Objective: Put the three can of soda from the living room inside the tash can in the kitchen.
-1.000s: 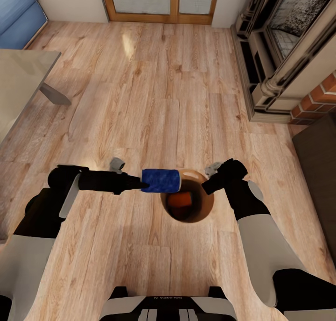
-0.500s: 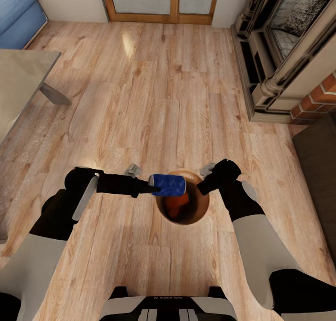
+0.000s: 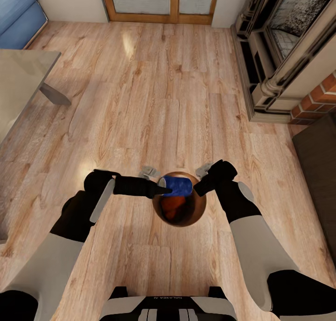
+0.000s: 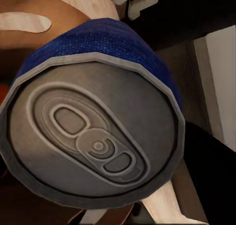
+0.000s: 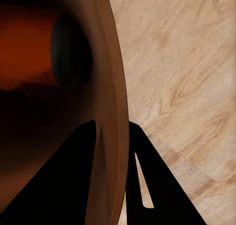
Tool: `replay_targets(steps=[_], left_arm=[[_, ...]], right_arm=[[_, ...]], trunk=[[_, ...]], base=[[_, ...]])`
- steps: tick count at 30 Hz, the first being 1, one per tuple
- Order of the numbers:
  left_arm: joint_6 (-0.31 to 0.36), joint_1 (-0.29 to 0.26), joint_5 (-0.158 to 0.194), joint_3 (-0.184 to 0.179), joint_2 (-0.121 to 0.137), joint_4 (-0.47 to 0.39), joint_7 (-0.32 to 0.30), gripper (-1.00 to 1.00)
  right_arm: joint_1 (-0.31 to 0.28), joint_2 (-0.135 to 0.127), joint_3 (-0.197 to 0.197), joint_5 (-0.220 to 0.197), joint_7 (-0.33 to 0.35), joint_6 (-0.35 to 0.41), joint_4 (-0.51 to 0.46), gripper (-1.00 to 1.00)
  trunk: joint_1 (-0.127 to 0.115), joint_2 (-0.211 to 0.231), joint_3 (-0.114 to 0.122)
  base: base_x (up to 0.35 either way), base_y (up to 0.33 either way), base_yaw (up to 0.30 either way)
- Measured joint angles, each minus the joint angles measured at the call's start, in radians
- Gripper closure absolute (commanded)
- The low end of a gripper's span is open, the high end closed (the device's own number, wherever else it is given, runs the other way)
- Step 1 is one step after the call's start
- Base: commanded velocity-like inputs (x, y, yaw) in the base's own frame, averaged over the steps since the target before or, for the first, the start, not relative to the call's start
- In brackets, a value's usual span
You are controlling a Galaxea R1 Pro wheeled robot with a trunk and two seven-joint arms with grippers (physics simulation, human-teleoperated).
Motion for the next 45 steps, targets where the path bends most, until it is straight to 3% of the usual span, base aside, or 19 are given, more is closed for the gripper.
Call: replay_targets(steps=[3, 12, 16, 17, 23, 37, 38, 40, 45], left_arm=[[-0.001, 0.000, -0.002, -0.020, -0.004, 0.002, 0.046, 1.00], [0.000, 0.001, -0.002, -0.054, -0.004, 0.009, 0.107, 1.00], [-0.001, 0.001, -0.004, -0.071, -0.005, 0.046, 0.147, 1.00], [0.000, 0.001, 0.016, -0.077, -0.006, 0.056, 0.158, 1.00], [0.000, 0.000, 0.061, -0.092, -0.007, 0.070, 0.203, 1.00], [0.000, 0.000, 0.055, -0.096, -0.008, 0.058, 0.225, 1.00], [0.000, 0.000, 0.053, -0.096, -0.008, 0.057, 0.226, -1.00], [0.000, 0.000, 0.065, -0.096, -0.009, 0.059, 0.240, -1.00], [0.000, 0.000, 0.051, -0.096, -0.011, 0.054, 0.251, -1.00]], right_arm=[[0.000, 0.001, 0.001, 0.000, 0.000, 0.000, 0.000, 1.00], [0.000, 0.002, 0.003, -0.001, 0.000, 0.002, 0.000, 1.00], [0.000, 0.002, 0.003, 0.000, 0.000, 0.001, 0.000, 1.00], [0.001, 0.002, 0.003, 0.004, -0.001, -0.001, -0.001, 1.00], [0.001, 0.002, 0.003, 0.016, -0.001, -0.007, 0.006, 1.00], [0.004, 0.004, 0.004, 0.021, -0.002, -0.010, -0.001, 1.00], [0.004, 0.004, 0.004, 0.021, -0.002, -0.011, -0.001, 1.00], [0.004, 0.008, 0.003, 0.032, -0.001, -0.014, -0.001, 1.00], [0.005, 0.009, 0.003, 0.036, -0.001, -0.016, 0.000, 1.00]], trunk=[[0.000, 0.000, 0.000], [0.000, 0.000, 0.000], [0.000, 0.000, 0.000], [0.000, 0.000, 0.000], [0.000, 0.000, 0.000], [0.000, 0.000, 0.000], [0.000, 0.000, 0.000], [0.000, 0.000, 0.000], [0.000, 0.000, 0.000]], base=[[0.000, 0.000, 0.000], [0.000, 0.000, 0.000], [0.000, 0.000, 0.000], [0.000, 0.000, 0.000], [0.000, 0.000, 0.000], [0.000, 0.000, 0.000], [0.000, 0.000, 0.000], [0.000, 0.000, 0.000], [0.000, 0.000, 0.000]])
